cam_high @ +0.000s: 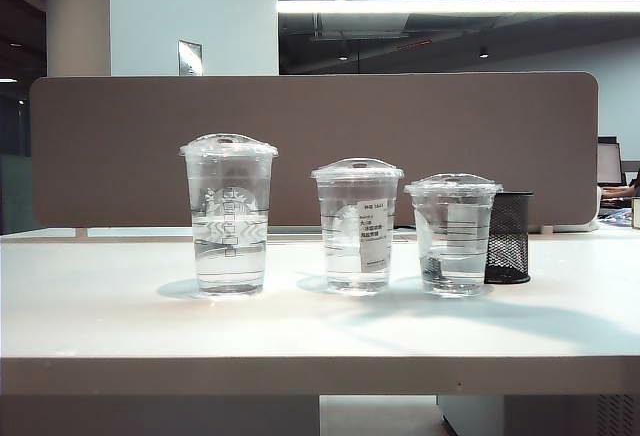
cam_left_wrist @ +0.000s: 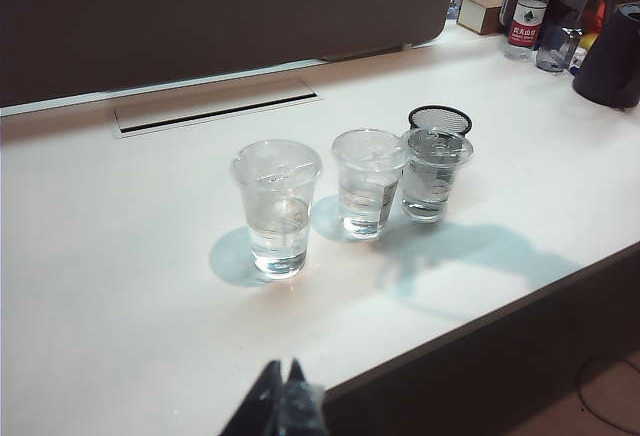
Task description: Pick up the straw and insert it into the large coffee cup.
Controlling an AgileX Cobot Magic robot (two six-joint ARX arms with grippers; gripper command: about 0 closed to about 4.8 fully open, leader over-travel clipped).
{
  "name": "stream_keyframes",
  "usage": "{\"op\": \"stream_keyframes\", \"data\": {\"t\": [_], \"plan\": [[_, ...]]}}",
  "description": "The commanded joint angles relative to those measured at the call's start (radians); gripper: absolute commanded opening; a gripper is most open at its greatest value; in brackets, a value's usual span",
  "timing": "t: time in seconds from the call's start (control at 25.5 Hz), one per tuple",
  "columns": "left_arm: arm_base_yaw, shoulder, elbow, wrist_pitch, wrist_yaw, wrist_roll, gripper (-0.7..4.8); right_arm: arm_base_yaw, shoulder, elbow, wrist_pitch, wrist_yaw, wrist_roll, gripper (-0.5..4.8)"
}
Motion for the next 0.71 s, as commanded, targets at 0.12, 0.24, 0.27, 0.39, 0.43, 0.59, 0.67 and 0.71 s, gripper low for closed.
{"op": "stream_keyframes", "data": {"t": [0.12, 0.24, 0.27, 0.39, 0.43, 0.59, 0.67, 0.71], "plan": [[0.001, 0.000, 0.002, 0.006, 0.003, 0.000, -0.04, 0.110, 0.089, 0.024, -0.033, 0.008, -0.002, 0.12], [0.001, 0.000, 0.002, 0.006, 0.003, 0.000, -0.04, 0.154, 0.109, 0.024, -0.055, 0.008, -0.002, 0.12], [0.001, 0.000, 0.002, 0.006, 0.003, 0.000, -0.04, 0.181, 0.122, 0.024, -0.066, 0.009, -0.002, 0.13], [0.001, 0.000, 0.002, 0.006, 0.003, 0.000, -0.04, 0.212, 0.141, 0.024, -0.074, 0.008, -0.002, 0.12], [0.001, 0.000, 0.002, 0.006, 0.003, 0.000, -0.04, 0.219, 0.149, 0.024, -0.074, 0.008, -0.002, 0.12], [0.001, 0.000, 0.002, 0.006, 0.003, 0.000, -0.04, 0.242, 0.175, 0.024, -0.081, 0.007, -0.002, 0.12], [0.001, 0.000, 0.002, 0.006, 0.003, 0.000, -0.04, 0.242, 0.181, 0.024, -0.086, 0.007, -0.002, 0.12], [0.001, 0.000, 0.002, 0.006, 0.003, 0.000, -0.04, 0.242, 0.184, 0.024, -0.091, 0.008, -0.002, 0.12]]}}
